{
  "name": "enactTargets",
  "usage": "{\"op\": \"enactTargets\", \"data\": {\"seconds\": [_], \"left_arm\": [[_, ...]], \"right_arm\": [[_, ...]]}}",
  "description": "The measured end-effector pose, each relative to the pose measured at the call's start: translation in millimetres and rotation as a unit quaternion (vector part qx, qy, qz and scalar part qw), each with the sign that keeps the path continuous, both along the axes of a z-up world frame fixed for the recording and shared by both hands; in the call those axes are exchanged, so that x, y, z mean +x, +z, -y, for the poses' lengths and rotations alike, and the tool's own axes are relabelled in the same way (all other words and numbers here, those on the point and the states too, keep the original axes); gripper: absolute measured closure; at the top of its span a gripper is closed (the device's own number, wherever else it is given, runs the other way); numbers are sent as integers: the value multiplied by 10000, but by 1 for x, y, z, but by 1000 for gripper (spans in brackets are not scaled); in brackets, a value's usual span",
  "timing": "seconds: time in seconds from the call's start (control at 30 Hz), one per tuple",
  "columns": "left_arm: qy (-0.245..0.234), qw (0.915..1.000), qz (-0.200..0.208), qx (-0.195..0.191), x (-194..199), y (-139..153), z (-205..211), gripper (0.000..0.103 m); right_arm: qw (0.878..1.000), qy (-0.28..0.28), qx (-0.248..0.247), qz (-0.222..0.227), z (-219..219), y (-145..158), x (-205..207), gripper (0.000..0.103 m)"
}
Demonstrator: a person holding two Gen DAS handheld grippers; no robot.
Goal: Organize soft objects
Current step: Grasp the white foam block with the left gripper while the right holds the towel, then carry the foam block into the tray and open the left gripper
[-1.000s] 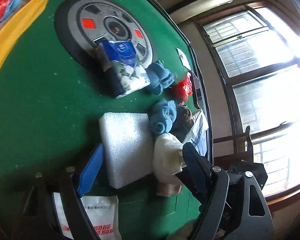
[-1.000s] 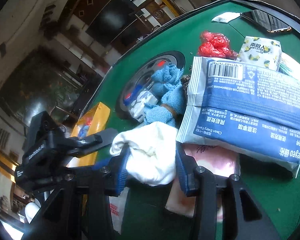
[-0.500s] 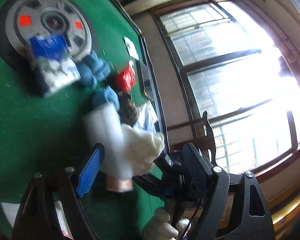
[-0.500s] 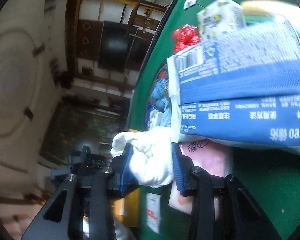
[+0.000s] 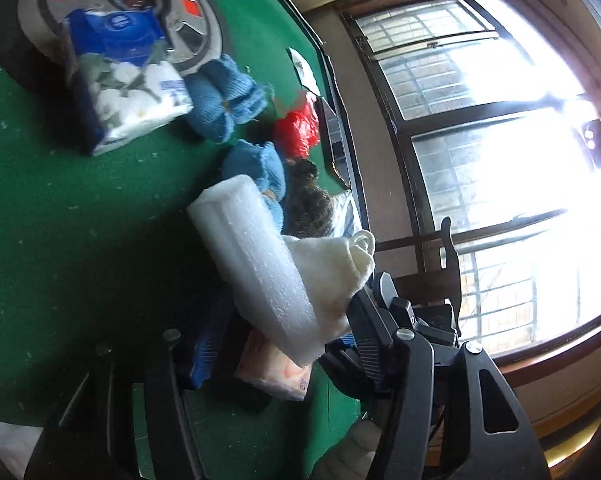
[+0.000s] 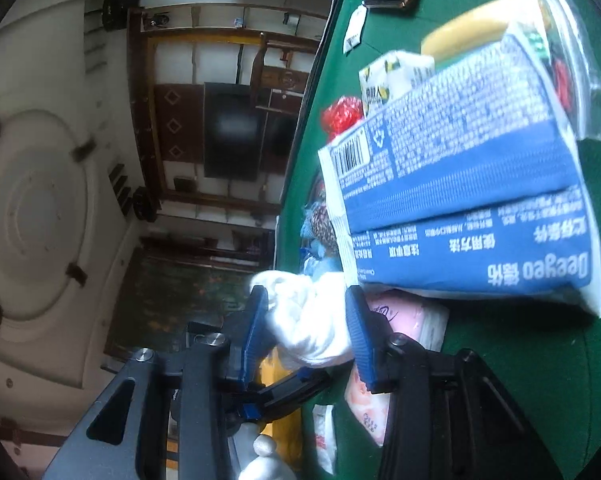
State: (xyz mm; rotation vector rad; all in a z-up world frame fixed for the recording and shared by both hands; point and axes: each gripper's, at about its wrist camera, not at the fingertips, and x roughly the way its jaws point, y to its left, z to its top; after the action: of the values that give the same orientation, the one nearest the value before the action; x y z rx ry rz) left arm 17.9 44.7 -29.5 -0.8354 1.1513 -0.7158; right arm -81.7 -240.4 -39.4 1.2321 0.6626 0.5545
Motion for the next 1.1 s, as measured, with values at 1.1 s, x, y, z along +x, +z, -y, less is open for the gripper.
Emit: {"op": "enactTargets", "data": {"seconds": [1.1], "left_arm": [[-41,9935,633,942,-20,20,-22,70]], "right_arm": [[9055,977,-4125,-190,-80,56,40,57]]}}
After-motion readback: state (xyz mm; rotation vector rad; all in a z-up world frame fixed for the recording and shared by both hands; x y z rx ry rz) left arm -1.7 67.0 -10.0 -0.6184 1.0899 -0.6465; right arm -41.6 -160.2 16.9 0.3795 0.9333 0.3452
